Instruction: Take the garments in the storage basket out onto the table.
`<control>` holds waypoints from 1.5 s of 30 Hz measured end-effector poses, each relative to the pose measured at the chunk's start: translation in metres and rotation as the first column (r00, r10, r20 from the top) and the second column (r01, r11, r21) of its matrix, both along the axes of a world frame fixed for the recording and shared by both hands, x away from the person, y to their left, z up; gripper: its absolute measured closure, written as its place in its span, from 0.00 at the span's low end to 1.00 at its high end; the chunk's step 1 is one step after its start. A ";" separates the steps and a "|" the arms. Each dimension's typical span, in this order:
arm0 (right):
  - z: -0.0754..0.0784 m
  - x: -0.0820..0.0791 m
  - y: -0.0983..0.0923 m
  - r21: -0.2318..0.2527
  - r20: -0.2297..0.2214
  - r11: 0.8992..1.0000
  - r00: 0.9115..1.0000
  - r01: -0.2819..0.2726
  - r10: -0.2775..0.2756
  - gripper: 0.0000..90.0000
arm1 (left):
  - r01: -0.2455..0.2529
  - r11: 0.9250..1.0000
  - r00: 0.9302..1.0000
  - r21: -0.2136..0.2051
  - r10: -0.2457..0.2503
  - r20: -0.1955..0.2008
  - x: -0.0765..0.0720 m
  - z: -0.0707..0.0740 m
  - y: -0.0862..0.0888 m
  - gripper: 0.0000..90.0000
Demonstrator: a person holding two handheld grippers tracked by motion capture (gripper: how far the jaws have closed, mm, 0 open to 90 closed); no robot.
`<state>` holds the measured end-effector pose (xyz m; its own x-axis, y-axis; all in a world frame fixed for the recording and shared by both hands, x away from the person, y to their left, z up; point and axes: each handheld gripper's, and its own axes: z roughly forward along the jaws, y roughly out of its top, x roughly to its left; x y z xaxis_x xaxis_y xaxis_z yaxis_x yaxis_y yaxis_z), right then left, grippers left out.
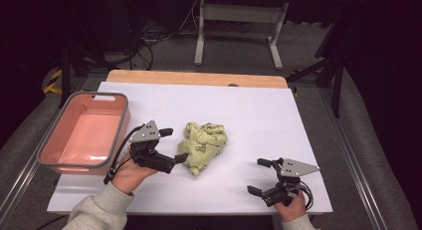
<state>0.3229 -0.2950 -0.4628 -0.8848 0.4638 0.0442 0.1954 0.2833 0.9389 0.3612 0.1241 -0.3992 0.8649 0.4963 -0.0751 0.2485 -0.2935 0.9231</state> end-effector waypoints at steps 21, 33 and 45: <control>0.000 0.000 0.000 0.001 0.001 1.000 1.000 -0.002 0.002 0.00 | -0.080 0.994 0.995 -0.078 0.076 -0.060 -0.016 -0.047 0.042 0.03; 0.000 0.000 0.000 0.001 0.000 1.000 1.000 -0.004 0.004 0.00 | -0.085 0.990 0.996 -0.111 0.080 -0.044 -0.017 -0.076 0.056 0.04; 0.001 0.000 0.000 -0.002 0.003 1.000 1.000 -0.011 0.011 0.00 | -0.117 0.986 0.993 -0.117 0.116 -0.018 -0.018 -0.089 0.058 0.03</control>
<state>0.3224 -0.2954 -0.4621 -0.8901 0.4540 0.0410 0.1896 0.2869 0.9390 0.3431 0.1823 -0.4881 0.8006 0.5806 -0.1481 0.2847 -0.1512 0.9466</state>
